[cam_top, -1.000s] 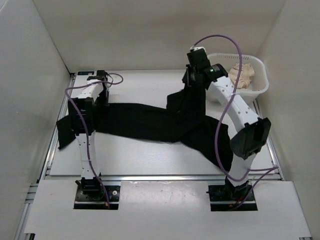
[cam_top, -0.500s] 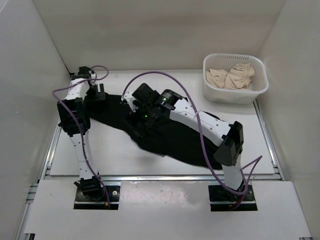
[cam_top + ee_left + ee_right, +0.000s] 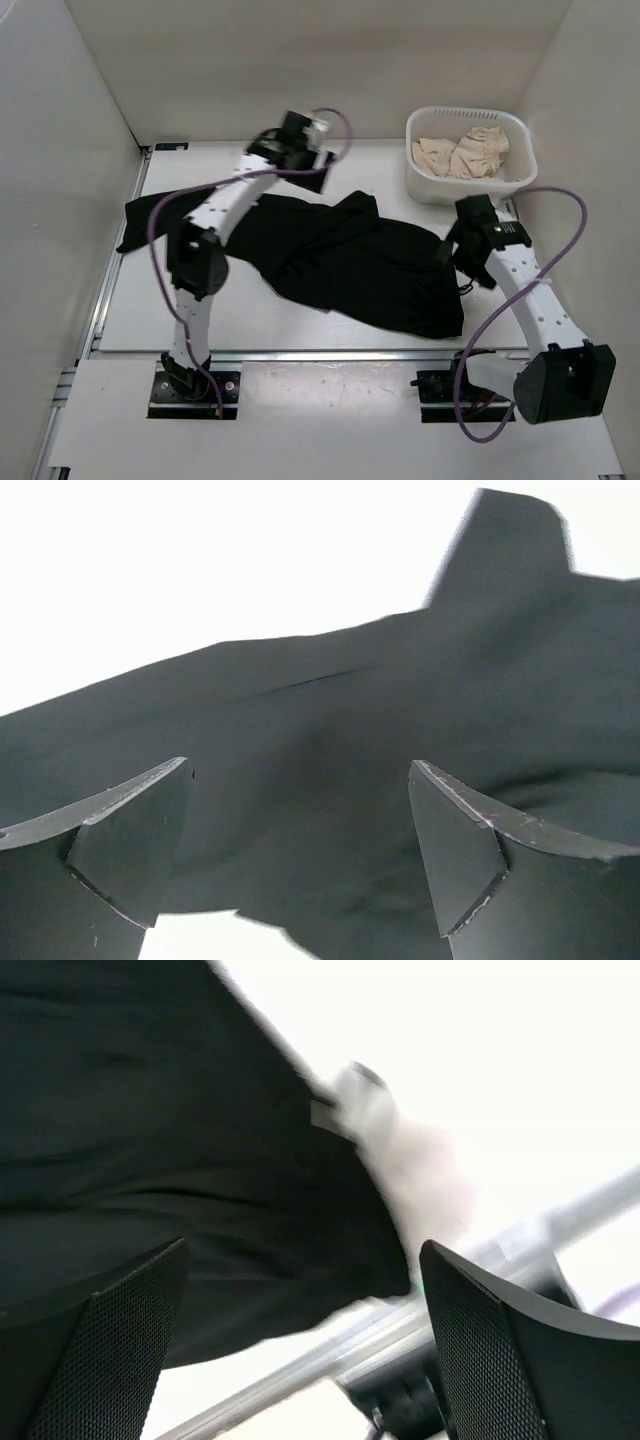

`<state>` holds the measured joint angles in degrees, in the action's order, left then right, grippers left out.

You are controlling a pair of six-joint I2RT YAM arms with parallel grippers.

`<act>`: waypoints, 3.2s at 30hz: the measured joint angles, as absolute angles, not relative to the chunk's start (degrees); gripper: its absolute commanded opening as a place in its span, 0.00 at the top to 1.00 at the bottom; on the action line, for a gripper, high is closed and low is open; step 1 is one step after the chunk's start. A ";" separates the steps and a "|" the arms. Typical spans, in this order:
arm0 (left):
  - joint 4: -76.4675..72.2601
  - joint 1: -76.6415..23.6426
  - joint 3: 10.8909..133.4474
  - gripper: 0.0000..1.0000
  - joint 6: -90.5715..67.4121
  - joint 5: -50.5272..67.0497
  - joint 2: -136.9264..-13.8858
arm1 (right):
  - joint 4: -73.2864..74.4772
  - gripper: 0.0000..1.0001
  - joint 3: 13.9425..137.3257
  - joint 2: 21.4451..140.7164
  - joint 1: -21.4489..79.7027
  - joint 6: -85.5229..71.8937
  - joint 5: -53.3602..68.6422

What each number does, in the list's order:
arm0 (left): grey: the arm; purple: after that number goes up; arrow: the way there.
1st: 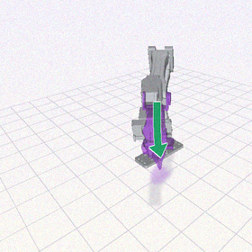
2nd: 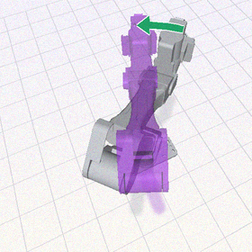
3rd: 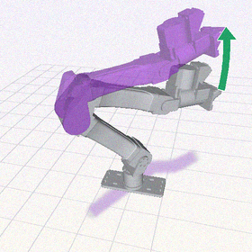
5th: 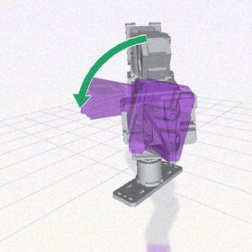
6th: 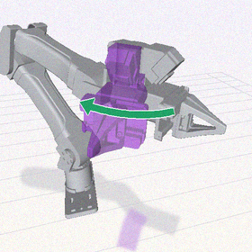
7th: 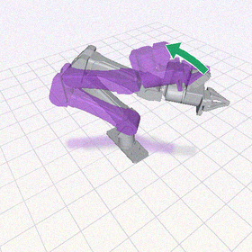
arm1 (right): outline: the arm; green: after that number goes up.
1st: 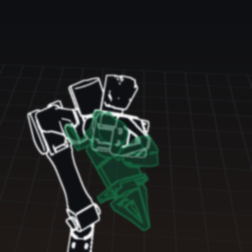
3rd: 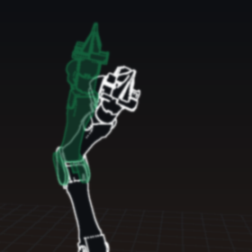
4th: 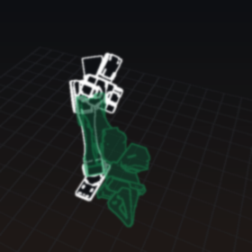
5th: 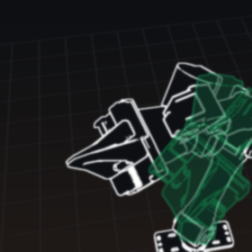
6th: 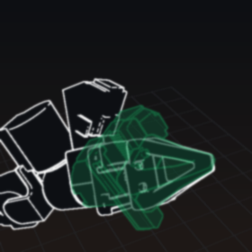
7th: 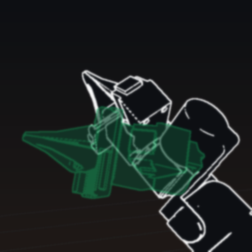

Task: Fold and stack the trousers
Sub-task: Flatten the trousers out

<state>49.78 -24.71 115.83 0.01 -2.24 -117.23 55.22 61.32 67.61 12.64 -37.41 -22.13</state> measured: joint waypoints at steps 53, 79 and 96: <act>55.20 29.67 57.71 0.19 -0.01 -6.92 -68.66 | 43.79 1.00 37.08 75.29 -13.93 -37.28 -4.80; 51.83 18.76 82.11 0.86 -0.49 -5.15 -115.83 | 45.10 1.00 42.28 81.47 -14.15 -34.87 -6.39; 49.60 26.85 77.60 0.81 0.01 -1.72 -82.32 | 48.10 1.00 54.41 79.35 -16.99 -33.91 -6.00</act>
<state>49.60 26.85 77.60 0.01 -1.72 -82.32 48.10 54.41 79.35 -16.99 -33.91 -6.00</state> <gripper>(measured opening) 0.155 0.082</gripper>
